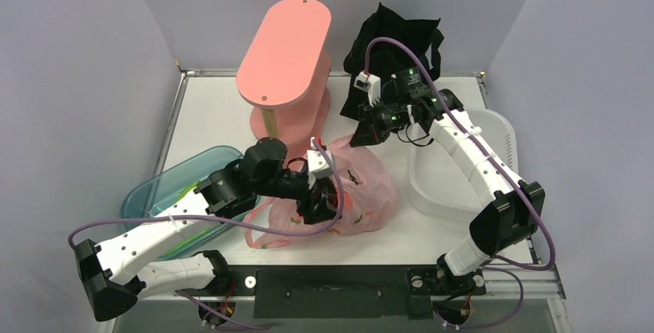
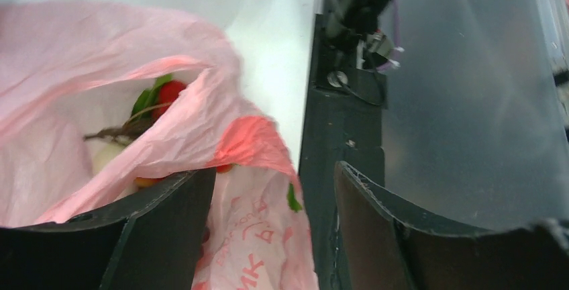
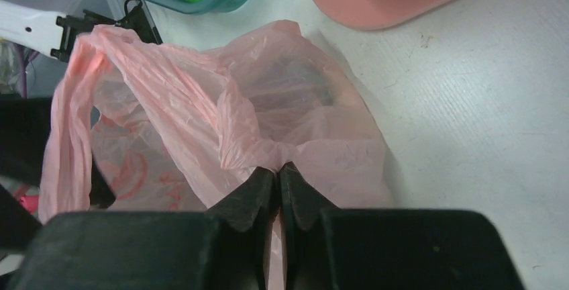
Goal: Untie the knot of the grocery bags and take out the mixed food
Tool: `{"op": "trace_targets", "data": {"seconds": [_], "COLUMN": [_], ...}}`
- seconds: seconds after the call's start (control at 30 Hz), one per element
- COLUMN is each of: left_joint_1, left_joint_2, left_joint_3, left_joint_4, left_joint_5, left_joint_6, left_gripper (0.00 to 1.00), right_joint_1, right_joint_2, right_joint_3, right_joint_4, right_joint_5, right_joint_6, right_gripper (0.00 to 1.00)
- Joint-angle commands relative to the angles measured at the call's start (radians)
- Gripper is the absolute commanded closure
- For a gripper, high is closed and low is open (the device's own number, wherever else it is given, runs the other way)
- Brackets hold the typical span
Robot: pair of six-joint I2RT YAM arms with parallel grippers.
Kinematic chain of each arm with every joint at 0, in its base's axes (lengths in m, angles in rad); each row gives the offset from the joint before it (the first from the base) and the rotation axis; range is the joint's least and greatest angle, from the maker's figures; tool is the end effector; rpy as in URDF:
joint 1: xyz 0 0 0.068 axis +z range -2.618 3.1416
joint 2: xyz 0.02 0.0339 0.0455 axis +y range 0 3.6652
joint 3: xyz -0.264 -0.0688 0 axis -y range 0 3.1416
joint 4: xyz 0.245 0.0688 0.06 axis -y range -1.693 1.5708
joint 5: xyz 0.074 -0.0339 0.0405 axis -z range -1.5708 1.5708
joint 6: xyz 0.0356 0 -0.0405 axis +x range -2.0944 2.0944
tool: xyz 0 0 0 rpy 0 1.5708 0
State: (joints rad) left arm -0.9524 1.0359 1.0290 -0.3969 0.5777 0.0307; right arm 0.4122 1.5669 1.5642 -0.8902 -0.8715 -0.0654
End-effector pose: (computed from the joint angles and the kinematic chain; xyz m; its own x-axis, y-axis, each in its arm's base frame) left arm 0.1154 -0.1957 0.3581 -0.1978 0.3224 -0.9257 0.9802 0.0666 -0.1862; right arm 0.2868 0.1551 0.3613 -0.6665 -0.3374 -0.6648 -0.7428 0.3762 0.5538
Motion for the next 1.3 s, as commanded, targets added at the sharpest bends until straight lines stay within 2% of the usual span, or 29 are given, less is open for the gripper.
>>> {"op": "trace_targets", "data": {"seconds": [0.0,0.1,0.2,0.23,0.27,0.3,0.33,0.37,0.4,0.43,0.53,0.6,0.67,0.7,0.77,0.8,0.87,0.9,0.93,0.97,1.0,1.03,1.1,1.2,1.27], "left_joint_1": [0.076,0.131,0.130,0.123,0.098,0.078,0.020,-0.016,-0.089,-0.118,-0.204,-0.212,-0.230,-0.260,-0.313,-0.324,-0.334,-0.326,-0.313,-0.264,-0.223,-0.132,-0.024,0.048,0.057], "left_joint_2": [0.033,0.048,0.066,0.075,0.077,0.075,0.071,0.056,0.047,0.029,0.006,0.001,-0.011,-0.017,-0.041,-0.056,-0.075,-0.078,-0.085,-0.086,-0.087,-0.085,-0.069,0.000,0.040], "left_joint_3": [-0.006,-0.023,-0.006,0.007,0.011,0.015,0.014,0.003,-0.004,-0.025,-0.070,-0.082,-0.092,-0.097,-0.121,-0.135,-0.145,-0.145,-0.137,-0.127,-0.103,-0.092,-0.054,-0.029,-0.019], "left_joint_4": [0.112,0.177,0.256,0.268,0.286,0.292,0.296,0.293,0.281,0.277,0.226,0.172,0.069,0.000,-0.058,-0.060,-0.017,0.028,0.043,0.057,0.061,0.070,0.087,0.113,0.164], "left_joint_5": [-0.133,-0.165,-0.188,-0.189,-0.187,-0.187,-0.192,-0.206,-0.211,-0.205,-0.177,-0.155,-0.099,-0.084,-0.134,-0.163,-0.297,-0.346,-0.410,-0.416,-0.384,-0.353,-0.284,-0.233,-0.189], "left_joint_6": [-0.245,-0.336,-0.332,-0.300,-0.275,-0.199,-0.153,-0.034,0.026,0.115,0.240,0.338,0.502,0.632,0.758,0.770,0.708,0.619,0.572,0.476,0.377,0.328,0.197,0.084,0.087], "left_gripper": [0.37,0.37,0.37,0.40,0.46,0.66,0.76,0.91,0.97,1.00,1.00,1.00,1.00,1.00,1.00,1.00,1.00,0.94,0.84,0.79,0.70,0.67,0.60,0.56,0.53], "right_joint_1": [-0.024,-0.028,-0.029,-0.029,-0.031,-0.034,-0.038,-0.045,-0.049,-0.059,-0.084,-0.100,-0.110,-0.116,-0.123,-0.124,-0.124,-0.124,-0.125,-0.123,-0.123,-0.123,-0.120,-0.115,-0.108], "right_joint_2": [-0.045,-0.063,-0.073,-0.075,-0.075,-0.077,-0.075,-0.074,-0.072,-0.069,-0.056,-0.043,-0.034,-0.033,-0.033,-0.041,-0.061,-0.068,-0.086,-0.095,-0.109,-0.116,-0.130,-0.136,-0.139], "right_joint_3": [-0.009,-0.016,-0.032,-0.036,-0.042,-0.045,-0.050,-0.052,-0.051,-0.046,-0.033,-0.020,-0.014,-0.017,-0.029,-0.034,-0.057,-0.076,-0.085,-0.102,-0.110,-0.124,-0.138,-0.147,-0.148], "right_joint_4": [0.035,0.040,0.064,0.071,0.084,0.092,0.111,0.121,0.139,0.149,0.218,0.249,0.280,0.300,0.321,0.326,0.337,0.346,0.350,0.357,0.362,0.369,0.377,0.382,0.383], "right_joint_5": [-0.032,-0.030,0.003,0.014,0.034,0.044,0.056,0.061,0.076,0.083,0.110,0.124,0.135,0.137,0.130,0.124,0.098,0.080,0.071,0.056,0.048,0.033,0.010,-0.006,-0.003], "right_joint_6": [-0.017,-0.016,-0.007,-0.006,-0.005,-0.004,0.008,0.014,0.024,0.029,0.079,0.110,0.138,0.156,0.177,0.181,0.191,0.195,0.194,0.194,0.194,0.196,0.203,0.213,0.212], "right_gripper": [1.00,1.00,1.00,1.00,1.00,1.00,1.00,1.00,1.00,1.00,1.00,1.00,1.00,1.00,1.00,1.00,1.00,1.00,1.00,1.00,1.00,1.00,1.00,1.00,1.00]}}
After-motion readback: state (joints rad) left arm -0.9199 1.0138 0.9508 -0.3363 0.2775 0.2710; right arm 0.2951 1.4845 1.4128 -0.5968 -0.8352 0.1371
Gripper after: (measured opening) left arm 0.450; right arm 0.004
